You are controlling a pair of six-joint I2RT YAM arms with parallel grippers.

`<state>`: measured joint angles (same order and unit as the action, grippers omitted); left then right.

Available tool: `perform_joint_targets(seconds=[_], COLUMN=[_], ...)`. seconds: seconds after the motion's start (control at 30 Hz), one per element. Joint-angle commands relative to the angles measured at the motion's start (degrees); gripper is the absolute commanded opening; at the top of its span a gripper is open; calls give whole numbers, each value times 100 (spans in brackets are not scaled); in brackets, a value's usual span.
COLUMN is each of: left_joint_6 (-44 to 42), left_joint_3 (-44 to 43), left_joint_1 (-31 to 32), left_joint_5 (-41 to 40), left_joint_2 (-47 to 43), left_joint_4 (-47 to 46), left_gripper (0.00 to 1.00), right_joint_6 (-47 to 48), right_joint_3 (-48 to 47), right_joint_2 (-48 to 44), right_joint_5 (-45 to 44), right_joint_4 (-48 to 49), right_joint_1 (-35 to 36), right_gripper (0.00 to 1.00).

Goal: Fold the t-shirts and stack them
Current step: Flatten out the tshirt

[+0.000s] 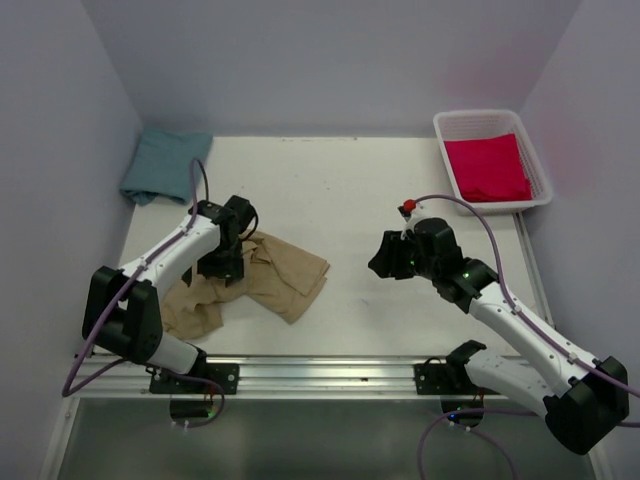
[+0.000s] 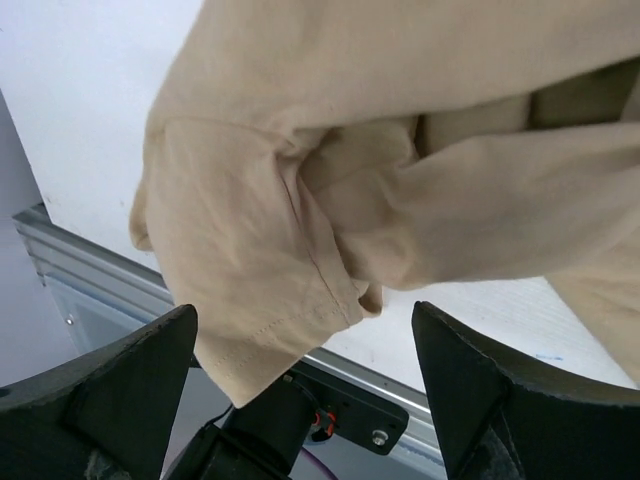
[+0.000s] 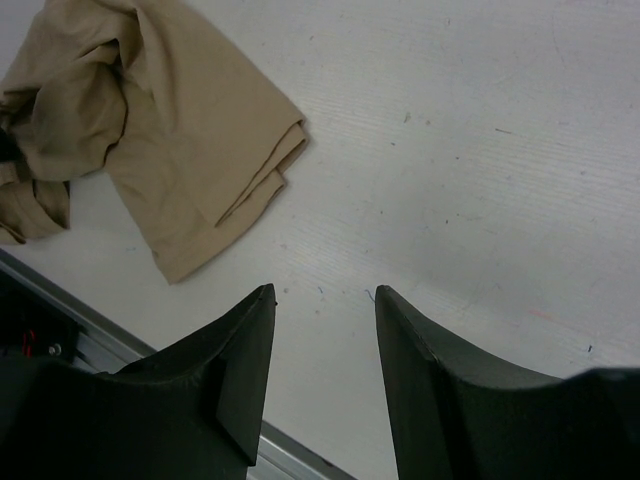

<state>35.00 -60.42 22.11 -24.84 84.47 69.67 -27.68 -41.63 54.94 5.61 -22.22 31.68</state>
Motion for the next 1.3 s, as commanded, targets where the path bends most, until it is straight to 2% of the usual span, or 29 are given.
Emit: perform_joint_targets(seconds=[0.0,0.13,0.33,0.6,0.8,0.9,1.0,1.07,1.27], left_joint_6=[-283,-450,-714,-714,-644,-670,-688,-670,-626], left_joint_3=[-373,-312,-84,83,145,145,163,154,162], left_joint_1=[-128,-259,-268,-268,-277,-356,-470,-497,-541], left_joint_5=[-346,-417,391,1051,894,814,788,770,691], left_joint_2=[87,193,202,-9,316,404,465,457,342], left_joint_4=[-103,-85,-146,-120,-190,-191,-208,-191,-182], left_gripper=[91,86,79,78,77,72,54,46,39], right_joint_6=[-9,0,8,17,26,8,0,0,-9], right_joint_3=[58,111,137,111,146,207,216,234,243], right_joint_2=[-88,-97,-97,-132,-246,-317,-369,-396,-493], right_joint_5=[29,-7,-60,-77,-60,-60,-77,-86,-112], right_joint_4=[139,130,104,77,68,51,51,33,-19], right_joint_1=[-30,-22,-30,-31,-39,-30,-39,-48,-48], right_gripper=[48,47,47,47,47,46,46,46,45])
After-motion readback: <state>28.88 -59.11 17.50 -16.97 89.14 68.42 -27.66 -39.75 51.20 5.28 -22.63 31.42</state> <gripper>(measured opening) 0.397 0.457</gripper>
